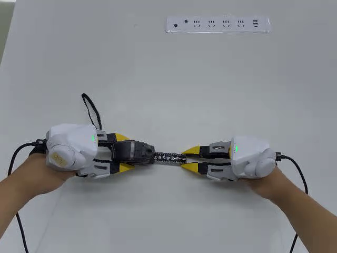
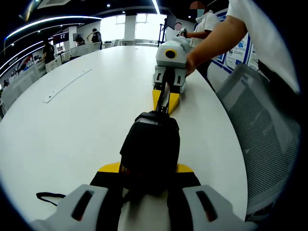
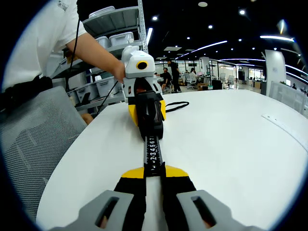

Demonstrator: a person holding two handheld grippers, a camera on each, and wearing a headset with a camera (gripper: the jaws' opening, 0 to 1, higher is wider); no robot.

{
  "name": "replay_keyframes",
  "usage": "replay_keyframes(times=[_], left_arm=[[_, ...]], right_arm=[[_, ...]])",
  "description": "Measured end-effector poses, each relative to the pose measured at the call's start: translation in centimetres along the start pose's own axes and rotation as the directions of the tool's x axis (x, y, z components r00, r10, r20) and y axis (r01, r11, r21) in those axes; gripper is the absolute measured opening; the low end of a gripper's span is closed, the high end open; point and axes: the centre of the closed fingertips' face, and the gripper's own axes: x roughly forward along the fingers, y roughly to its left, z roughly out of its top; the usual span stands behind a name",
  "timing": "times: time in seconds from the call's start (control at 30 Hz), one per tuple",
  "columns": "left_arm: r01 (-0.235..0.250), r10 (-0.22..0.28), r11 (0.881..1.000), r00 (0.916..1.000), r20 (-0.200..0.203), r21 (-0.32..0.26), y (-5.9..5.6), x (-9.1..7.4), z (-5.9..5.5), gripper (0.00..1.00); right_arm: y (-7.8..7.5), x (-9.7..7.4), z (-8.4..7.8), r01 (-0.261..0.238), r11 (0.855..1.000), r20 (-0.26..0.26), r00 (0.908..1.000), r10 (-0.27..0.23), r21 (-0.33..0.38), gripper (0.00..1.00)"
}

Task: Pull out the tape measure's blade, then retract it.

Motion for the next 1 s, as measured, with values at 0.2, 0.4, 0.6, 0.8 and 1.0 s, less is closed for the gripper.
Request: replay_keyframes(times=[0.2, 0.4, 0.6, 0.8, 1.0], left_arm=[[-0.001, 0.001, 1.0, 1.0, 0.0, -0.001, 0.0, 0.0, 0.1, 0.31], [-0.002, 0.002, 1.0, 1.0, 0.0, -0.003, 0.0, 0.0, 0.1, 0.31], [-0.002, 0.002, 1.0, 1.0, 0.0, -0.004, 0.0, 0.0, 0.1, 0.31], [-0.003, 0.003, 1.0, 1.0, 0.001, -0.004, 0.0, 0.0, 0.1, 0.31], [-0.005, 0.005, 1.0, 1.0, 0.003, -0.008, 0.0, 0.0, 0.1, 0.31]], right_arm=[[-0.1, -0.4, -0.3, 0.005, 1.0, 0.0, 1.0, -0.005, 0.002, 0.09], [-0.1, -0.7, -0.4, 0.008, 1.0, 0.002, 1.0, -0.008, 0.01, 0.09], [-0.1, -1.0, -0.6, 0.011, 1.0, 0.001, 0.9999, -0.011, 0.016, 0.09], [-0.1, -1.6, -0.8, 0.017, 1.0, 0.0, 0.9998, -0.017, 0.022, 0.09], [-0.2, -2.1, -1.0, 0.027, 0.999, 0.0, 0.9996, -0.027, 0.032, 0.09]])
